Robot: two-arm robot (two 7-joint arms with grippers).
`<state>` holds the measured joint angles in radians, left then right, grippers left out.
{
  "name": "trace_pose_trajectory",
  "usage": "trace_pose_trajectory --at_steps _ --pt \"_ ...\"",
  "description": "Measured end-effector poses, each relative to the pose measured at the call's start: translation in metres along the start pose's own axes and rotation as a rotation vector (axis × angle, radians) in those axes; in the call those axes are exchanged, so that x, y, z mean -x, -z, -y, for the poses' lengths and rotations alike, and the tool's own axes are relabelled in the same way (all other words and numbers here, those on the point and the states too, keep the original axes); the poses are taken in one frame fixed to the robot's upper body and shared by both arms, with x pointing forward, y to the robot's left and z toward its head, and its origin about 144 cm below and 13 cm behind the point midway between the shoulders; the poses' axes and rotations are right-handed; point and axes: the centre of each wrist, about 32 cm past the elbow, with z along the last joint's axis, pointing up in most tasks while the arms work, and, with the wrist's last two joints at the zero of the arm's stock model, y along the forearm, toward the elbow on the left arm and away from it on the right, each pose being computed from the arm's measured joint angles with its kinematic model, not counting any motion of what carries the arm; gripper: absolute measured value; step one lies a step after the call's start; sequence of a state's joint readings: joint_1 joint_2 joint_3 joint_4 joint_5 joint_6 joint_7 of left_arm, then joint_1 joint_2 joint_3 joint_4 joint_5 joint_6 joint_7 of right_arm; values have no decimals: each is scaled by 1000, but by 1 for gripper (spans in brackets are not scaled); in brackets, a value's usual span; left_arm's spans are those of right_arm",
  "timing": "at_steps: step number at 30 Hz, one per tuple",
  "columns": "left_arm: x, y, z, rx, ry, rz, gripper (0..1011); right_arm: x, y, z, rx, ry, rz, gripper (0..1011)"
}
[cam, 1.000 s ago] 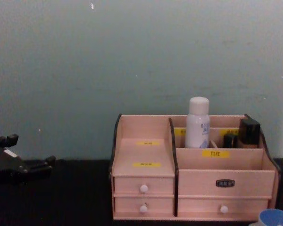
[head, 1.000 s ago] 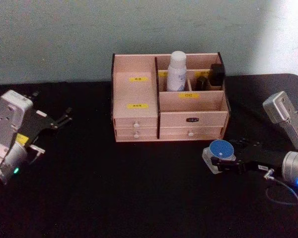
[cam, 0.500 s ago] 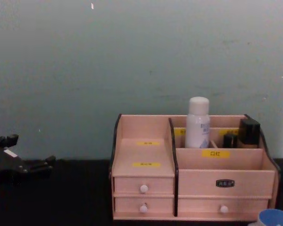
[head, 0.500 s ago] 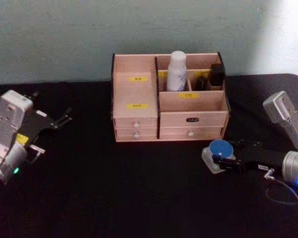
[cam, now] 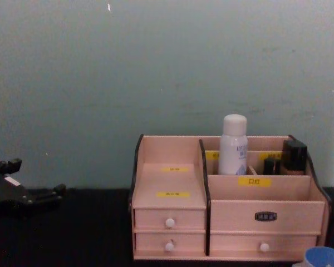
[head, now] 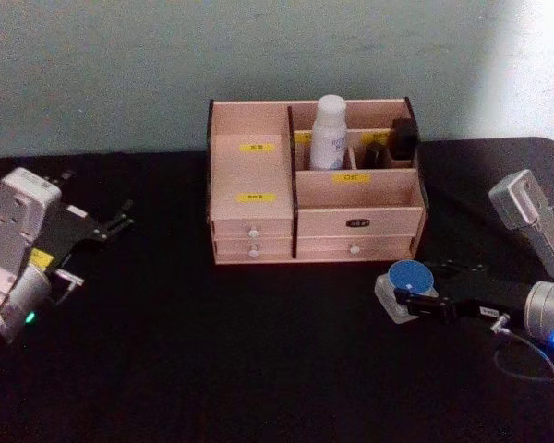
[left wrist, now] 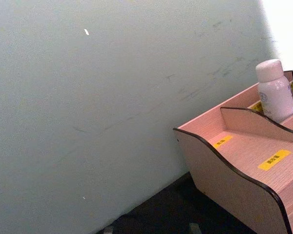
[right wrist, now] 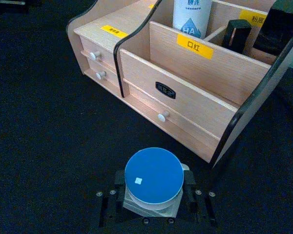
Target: Pick up the facial cleanser and watermelon frost from the table and place them into the tiered storage box.
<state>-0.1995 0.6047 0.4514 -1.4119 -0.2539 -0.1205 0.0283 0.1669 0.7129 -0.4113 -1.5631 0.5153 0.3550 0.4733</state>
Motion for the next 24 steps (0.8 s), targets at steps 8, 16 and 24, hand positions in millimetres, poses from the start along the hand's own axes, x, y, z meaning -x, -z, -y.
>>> trace_pose_trajectory --at_steps 8,16,24 --pt "0 0 0 0 0 0 1001 -3 -3 4 -28 -45 9 705" --pt "0 0 0 0 0 0 1001 -3 -14 5 -71 -89 28 705" --pt "0 0 0 0 0 0 1001 -2 -29 -5 -107 -132 66 705"
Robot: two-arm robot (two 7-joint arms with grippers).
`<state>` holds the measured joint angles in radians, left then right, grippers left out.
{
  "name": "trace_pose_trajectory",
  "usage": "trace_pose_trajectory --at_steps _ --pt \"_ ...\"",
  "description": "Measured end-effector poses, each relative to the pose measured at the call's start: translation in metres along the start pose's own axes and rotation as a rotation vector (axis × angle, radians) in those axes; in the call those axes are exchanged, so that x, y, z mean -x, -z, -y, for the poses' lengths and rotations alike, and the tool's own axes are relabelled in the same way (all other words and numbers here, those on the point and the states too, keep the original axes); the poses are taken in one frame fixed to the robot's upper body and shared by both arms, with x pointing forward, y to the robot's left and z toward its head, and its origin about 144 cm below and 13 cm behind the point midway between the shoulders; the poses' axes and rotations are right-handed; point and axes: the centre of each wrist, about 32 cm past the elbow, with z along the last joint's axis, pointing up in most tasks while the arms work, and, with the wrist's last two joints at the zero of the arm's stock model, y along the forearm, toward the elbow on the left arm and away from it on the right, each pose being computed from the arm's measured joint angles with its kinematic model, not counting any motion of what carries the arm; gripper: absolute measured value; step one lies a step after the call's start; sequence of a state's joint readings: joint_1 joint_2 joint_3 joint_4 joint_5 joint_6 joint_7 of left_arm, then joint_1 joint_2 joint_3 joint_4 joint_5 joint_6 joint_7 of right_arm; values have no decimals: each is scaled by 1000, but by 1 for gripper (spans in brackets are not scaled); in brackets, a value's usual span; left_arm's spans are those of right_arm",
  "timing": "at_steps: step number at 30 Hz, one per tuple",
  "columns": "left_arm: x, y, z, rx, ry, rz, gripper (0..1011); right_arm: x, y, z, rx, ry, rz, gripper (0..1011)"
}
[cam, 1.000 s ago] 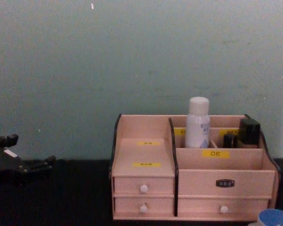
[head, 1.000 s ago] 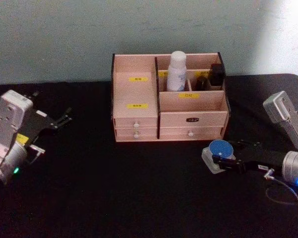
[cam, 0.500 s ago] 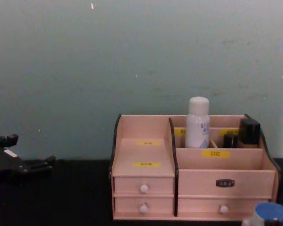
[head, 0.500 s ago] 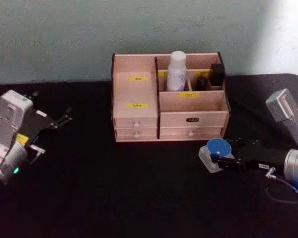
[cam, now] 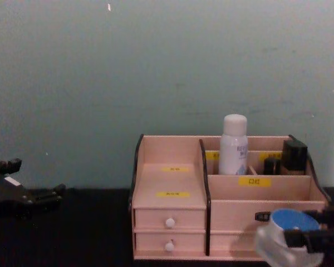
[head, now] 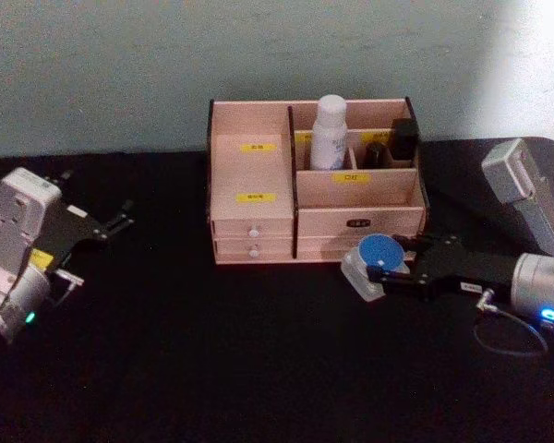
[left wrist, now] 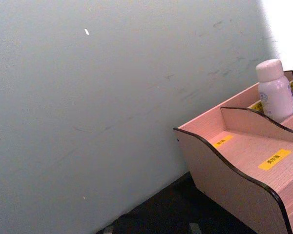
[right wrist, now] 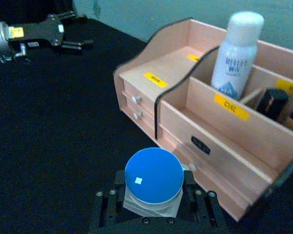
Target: Pick up the facial cleanser and watermelon frost from the table and place them into the tiered storage box.
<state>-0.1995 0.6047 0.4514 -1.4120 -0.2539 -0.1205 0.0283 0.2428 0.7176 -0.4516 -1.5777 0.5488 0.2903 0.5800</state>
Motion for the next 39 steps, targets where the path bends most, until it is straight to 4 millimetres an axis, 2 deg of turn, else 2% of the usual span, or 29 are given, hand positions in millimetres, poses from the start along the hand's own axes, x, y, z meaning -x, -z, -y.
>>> trace_pose_trajectory --at_steps 20,28,39 --pt "0 0 0 0 0 0 1001 -3 -36 -42 -67 -55 50 705" --pt "0 0 0 0 0 0 1001 -8 -54 -69 -69 -61 79 705" --pt "0 0 0 0 0 0 1001 -14 -71 -91 -103 -80 97 705"
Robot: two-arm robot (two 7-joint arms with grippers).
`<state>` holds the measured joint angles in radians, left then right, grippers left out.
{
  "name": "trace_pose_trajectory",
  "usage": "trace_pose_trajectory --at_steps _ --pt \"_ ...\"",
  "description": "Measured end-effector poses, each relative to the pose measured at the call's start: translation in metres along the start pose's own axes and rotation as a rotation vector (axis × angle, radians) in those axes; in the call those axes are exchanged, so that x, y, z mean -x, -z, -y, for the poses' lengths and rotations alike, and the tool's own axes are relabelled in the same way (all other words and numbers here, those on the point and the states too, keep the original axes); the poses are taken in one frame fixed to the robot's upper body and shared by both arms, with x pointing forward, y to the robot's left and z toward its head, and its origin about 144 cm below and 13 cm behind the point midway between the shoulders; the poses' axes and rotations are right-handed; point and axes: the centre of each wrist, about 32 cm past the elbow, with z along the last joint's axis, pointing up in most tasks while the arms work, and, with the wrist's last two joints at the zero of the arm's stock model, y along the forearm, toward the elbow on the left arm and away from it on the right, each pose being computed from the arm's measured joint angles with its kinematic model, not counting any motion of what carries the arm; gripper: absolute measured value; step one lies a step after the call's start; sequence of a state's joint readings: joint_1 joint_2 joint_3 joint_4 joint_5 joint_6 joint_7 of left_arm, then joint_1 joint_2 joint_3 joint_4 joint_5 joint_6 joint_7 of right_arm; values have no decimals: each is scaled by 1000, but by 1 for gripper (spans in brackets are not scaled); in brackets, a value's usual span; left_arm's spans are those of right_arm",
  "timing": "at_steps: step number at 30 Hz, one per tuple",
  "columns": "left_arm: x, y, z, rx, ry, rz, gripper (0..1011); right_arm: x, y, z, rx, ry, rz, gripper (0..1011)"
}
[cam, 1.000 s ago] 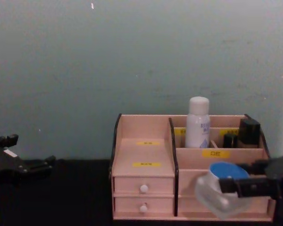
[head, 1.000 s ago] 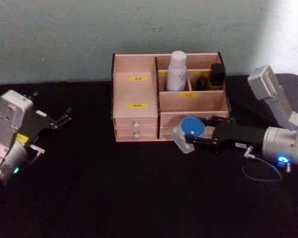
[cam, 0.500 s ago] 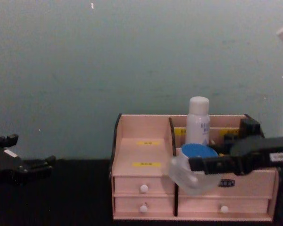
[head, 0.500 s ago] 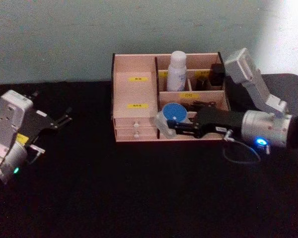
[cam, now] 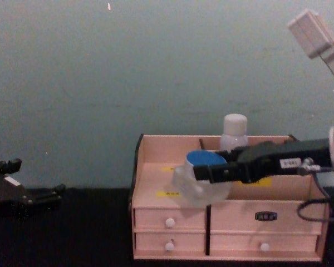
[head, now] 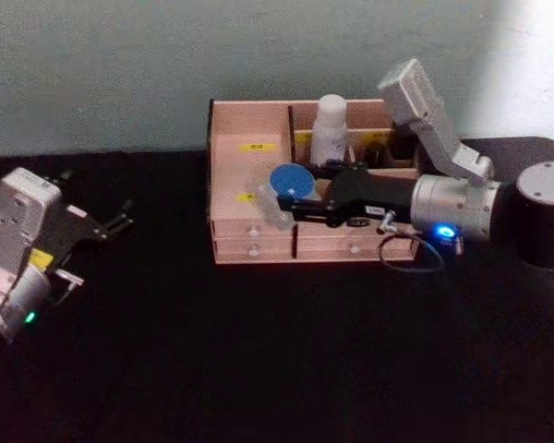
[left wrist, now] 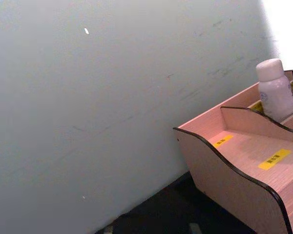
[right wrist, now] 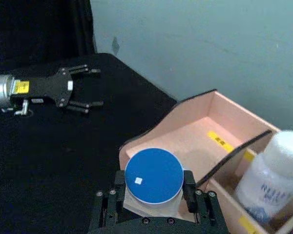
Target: Pick up the facial cleanser and watermelon frost from the table and place them into the tiered storage box.
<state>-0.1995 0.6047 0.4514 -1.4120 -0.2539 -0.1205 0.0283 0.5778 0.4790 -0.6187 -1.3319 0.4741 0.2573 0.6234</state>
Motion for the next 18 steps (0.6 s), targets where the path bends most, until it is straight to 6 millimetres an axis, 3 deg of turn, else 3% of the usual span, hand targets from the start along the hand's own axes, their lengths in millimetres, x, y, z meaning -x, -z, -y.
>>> trace_pose_trajectory --at_steps 18 --pt "0 0 0 0 0 0 1001 -11 -14 -32 -18 1 0 705"
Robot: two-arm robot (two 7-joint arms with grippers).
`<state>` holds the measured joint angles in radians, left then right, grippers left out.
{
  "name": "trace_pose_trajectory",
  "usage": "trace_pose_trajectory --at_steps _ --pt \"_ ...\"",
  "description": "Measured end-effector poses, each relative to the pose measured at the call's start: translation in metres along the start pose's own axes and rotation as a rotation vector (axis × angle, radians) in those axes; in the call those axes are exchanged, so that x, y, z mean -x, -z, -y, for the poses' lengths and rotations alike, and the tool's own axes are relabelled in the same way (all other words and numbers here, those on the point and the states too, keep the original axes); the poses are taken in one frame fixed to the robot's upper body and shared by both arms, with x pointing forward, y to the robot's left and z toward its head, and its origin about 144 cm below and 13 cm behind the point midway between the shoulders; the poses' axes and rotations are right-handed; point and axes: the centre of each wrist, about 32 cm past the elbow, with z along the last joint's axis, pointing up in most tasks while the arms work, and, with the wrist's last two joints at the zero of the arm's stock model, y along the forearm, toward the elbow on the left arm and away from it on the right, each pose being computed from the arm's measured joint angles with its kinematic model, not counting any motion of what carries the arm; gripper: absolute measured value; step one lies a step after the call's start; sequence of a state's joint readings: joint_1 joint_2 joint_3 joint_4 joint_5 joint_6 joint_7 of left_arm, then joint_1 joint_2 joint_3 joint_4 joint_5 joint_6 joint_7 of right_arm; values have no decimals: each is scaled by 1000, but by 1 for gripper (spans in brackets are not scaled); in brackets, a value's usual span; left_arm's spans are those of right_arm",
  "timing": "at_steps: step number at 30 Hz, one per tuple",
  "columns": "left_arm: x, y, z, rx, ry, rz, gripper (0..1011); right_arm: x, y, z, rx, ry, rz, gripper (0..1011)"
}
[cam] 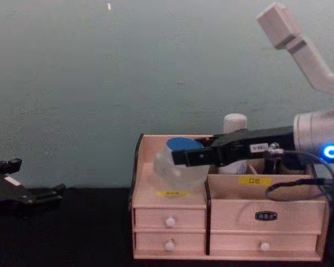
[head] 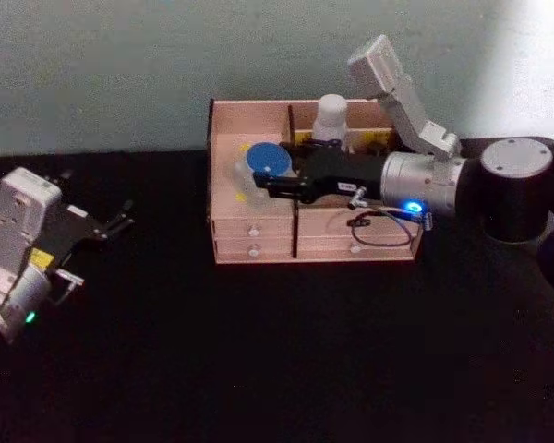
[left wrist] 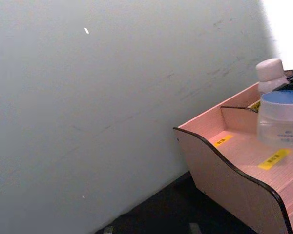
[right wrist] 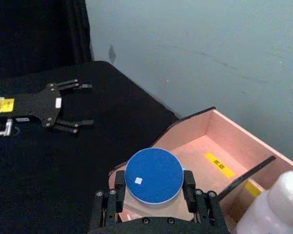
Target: Pick up the facial cleanser and watermelon frost from the table and place them into the tiered storage box.
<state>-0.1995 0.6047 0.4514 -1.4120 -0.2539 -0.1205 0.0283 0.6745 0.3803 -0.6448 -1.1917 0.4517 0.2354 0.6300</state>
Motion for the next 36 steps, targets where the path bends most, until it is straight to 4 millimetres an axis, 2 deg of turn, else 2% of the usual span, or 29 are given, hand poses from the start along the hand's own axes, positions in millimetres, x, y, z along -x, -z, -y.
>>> trace_pose_trajectory --at_steps 17,36 --pt "0 0 0 0 0 0 1001 -10 0 -24 25 16 -29 705" --pt "0 0 0 0 0 0 1001 -11 3 -29 28 36 -41 705"
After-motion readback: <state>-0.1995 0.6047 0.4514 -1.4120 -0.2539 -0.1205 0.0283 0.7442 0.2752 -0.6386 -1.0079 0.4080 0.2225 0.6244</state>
